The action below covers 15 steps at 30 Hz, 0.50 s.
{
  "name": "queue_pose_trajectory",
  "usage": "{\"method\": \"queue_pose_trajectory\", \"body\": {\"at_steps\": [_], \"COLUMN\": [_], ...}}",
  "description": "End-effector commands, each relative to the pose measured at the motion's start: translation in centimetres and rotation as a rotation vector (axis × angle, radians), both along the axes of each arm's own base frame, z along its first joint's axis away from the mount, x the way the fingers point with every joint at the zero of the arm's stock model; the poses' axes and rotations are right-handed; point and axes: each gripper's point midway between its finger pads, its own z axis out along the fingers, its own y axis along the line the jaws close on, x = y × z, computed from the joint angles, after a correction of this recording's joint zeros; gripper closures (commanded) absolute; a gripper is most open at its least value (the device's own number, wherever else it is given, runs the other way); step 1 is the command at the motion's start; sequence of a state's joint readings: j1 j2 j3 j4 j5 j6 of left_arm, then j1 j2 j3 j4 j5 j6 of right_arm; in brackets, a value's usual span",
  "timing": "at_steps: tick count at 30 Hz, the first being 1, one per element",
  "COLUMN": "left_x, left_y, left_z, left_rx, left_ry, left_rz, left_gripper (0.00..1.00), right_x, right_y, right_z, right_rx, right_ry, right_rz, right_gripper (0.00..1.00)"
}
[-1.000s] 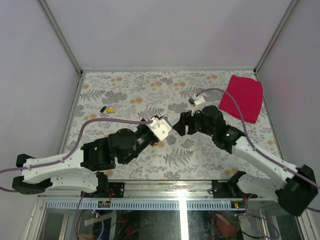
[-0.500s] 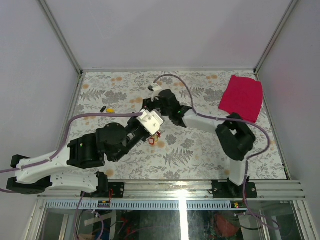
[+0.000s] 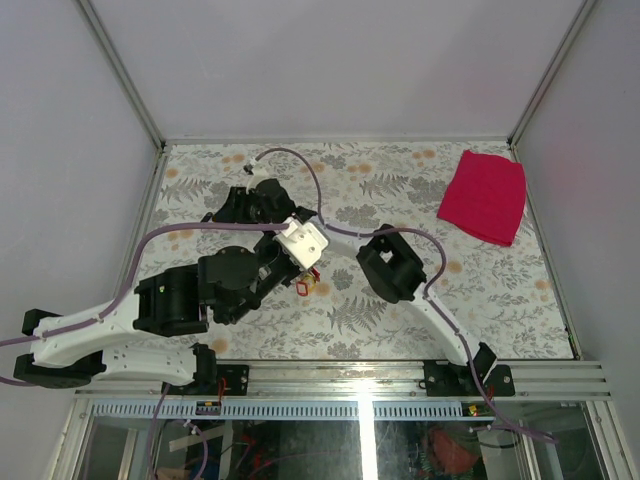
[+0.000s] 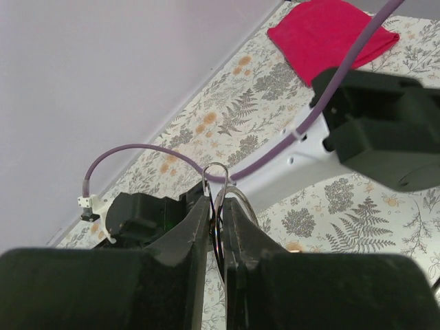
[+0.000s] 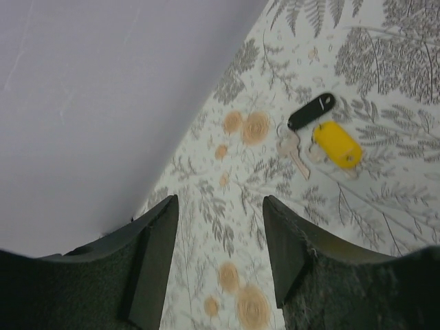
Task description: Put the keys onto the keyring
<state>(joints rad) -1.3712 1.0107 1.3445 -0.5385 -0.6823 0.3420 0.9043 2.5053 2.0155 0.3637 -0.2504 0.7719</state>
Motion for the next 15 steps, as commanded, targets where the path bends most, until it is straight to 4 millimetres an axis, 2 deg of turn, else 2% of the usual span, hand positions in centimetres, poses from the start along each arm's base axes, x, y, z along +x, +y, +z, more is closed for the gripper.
{"method": "queue_pose_trajectory", "body": {"at_steps": [1, 7, 15], "left_x": [0.3, 0.3, 0.2], "left_y": [0.7, 0.4, 0.6], "left_z": [2.0, 1.7, 1.5], "left_rx": [-0.08, -0.081, -0.084], "left_ry": [0.003, 0.011, 0.018], "left_rz": [0.04, 0.035, 0.041], "left_gripper": [1.0, 1.0, 1.0], "right_x": [2.4, 4.2, 5.8], "right_y": [2.8, 4.6, 4.6], "right_z": [1.3, -0.2, -3.6], "right_rx": [0.1, 0.158, 0.188], "right_ry": [-0.003, 0.033, 0.119], "right_rz": [-0.136, -0.27, -0.456], "right_gripper": [0.41, 0.4, 0.4]}}
